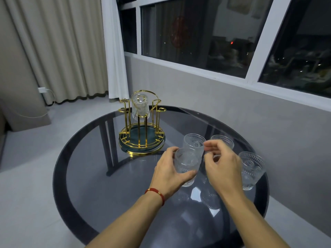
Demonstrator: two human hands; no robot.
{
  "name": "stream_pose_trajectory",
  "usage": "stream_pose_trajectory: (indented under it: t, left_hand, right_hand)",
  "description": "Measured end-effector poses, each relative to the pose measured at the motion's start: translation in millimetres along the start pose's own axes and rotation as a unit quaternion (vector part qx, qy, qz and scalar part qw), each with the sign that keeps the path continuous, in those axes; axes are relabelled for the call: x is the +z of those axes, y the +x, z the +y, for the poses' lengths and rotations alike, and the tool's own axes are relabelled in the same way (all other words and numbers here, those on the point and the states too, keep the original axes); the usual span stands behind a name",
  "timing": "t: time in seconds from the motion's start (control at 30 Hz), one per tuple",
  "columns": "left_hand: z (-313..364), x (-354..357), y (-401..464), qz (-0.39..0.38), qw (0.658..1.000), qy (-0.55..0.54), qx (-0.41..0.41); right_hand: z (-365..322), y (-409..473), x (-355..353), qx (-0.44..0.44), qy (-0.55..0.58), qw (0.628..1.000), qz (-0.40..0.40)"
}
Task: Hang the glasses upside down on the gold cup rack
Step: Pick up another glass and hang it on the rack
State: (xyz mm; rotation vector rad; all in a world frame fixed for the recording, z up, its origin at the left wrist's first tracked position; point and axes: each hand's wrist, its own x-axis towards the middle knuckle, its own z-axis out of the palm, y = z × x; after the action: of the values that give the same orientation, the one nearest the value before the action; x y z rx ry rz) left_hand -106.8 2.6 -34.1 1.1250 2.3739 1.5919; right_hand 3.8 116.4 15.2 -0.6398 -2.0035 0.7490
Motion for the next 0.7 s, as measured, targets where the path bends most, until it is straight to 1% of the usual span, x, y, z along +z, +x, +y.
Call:
stream_pose_trajectory:
  t: [0.17, 0.23, 0.3, 0.37, 0.43, 0.5, 0.53, 0.6, 0.63, 0.7]
  left_hand:
    - [-8, -29, 1, 0.069, 0.996, -0.052, -0.031]
    - [-11, -39, 2, 0.095, 0.987, -0.112, -0.065]
    - [-13, -49, 5, 0.128, 0.966, -0.186, -0.123]
    - [-16, -62, 7, 0.156, 0.940, -0.241, -0.184]
    - [-17, -72, 9, 0.158, 0.920, -0.283, -0.222]
    - [-17, -77, 9, 0.147, 0.898, -0.343, -0.234]
    - [-16, -79, 9, 0.137, 0.888, -0.369, -0.237]
    - [-16, -78, 9, 0.117, 0.879, -0.397, -0.237]
    - [-17, -78, 9, 0.117, 0.879, -0.400, -0.232]
    - [-17, -78, 9, 0.121, 0.886, -0.391, -0.218]
  right_hand:
    - [2, -6, 12, -0.009, 0.034, 0.997, -0.063]
    - [-1, -9, 22, 0.037, 0.099, 0.990, -0.091]
    - [-7, -13, 32, 0.102, 0.168, 0.972, -0.128]
    - [-9, -19, 45, 0.137, 0.170, 0.961, -0.171]
    - [-9, -23, 57, 0.179, 0.159, 0.942, -0.235]
    - [-11, -26, 69, 0.241, 0.196, 0.907, -0.286]
    - [-12, -26, 76, 0.267, 0.235, 0.885, -0.301]
    - [-16, -24, 84, 0.305, 0.320, 0.847, -0.297]
    - [-19, -24, 88, 0.309, 0.345, 0.840, -0.284]
    - [-20, -22, 92, 0.297, 0.361, 0.845, -0.258]
